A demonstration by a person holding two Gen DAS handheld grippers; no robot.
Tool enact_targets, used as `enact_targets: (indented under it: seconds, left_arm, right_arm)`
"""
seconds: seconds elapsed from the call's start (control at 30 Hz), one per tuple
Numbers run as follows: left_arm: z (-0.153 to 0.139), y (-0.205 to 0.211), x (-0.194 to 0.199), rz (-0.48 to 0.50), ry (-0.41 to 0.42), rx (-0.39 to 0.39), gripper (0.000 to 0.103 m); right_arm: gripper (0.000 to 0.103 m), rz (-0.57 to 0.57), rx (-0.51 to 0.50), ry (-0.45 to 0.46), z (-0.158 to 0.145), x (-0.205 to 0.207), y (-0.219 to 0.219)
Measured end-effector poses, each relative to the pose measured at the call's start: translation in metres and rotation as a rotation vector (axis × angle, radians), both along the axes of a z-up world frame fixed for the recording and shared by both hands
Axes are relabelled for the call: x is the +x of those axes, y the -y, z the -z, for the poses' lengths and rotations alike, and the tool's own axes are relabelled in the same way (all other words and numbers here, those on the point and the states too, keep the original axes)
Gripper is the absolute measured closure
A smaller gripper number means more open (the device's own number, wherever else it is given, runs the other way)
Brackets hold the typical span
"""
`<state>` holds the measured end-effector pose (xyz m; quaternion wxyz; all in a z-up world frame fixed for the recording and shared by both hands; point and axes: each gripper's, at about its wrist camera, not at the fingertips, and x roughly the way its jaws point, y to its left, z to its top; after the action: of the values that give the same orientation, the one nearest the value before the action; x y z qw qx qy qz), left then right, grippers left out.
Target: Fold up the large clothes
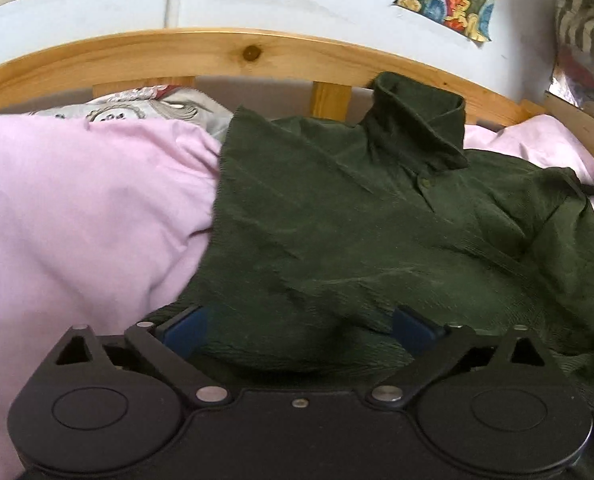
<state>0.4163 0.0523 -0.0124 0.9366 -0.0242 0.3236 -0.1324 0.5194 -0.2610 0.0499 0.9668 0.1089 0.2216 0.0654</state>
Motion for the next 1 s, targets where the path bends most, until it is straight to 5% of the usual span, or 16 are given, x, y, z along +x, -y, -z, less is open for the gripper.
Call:
enact_targets:
  seconds: [0.17, 0.23, 0.3, 0.4, 0.53, 0.77, 0.9, 1.0]
  left_arm:
    - [-0.002, -0.005, 0.007, -0.024, -0.010, -0.048, 0.001]
    - [-0.002, -0.008, 0.010, -0.032, -0.013, -0.060, 0.001]
    - [-0.002, -0.010, 0.014, -0.034, -0.006, -0.062, 0.001]
    - [-0.003, -0.016, 0.018, -0.054, -0.003, -0.069, 0.001]
    - [-0.009, -0.024, 0.020, -0.069, -0.006, -0.106, 0.001]
    - [-0.034, -0.028, 0.007, -0.054, 0.037, -0.175, 0.001]
    - [-0.053, -0.032, -0.012, -0.013, 0.061, -0.263, 0.001]
    - [-0.061, -0.036, -0.028, 0.013, 0.062, -0.329, 0.001]
  right_arm:
    - [0.020, 0.141, 0.064, 0.001, -0.007, 0.080, 0.000]
    - [0.030, 0.180, 0.067, -0.044, -0.001, 0.096, 0.002]
    - [0.072, 0.192, 0.062, -0.087, 0.006, 0.102, 0.001]
    - [0.091, 0.196, 0.038, -0.095, 0.010, 0.096, 0.001]
    - [0.092, 0.144, -0.009, 0.005, -0.007, 0.049, 0.006]
    - [0.093, -0.011, -0.187, 0.218, -0.035, -0.101, -0.027]
    - [0.094, -0.044, -0.288, 0.300, -0.014, -0.182, -0.034]
    - [0.095, -0.048, -0.273, 0.278, 0.012, -0.233, -0.029]
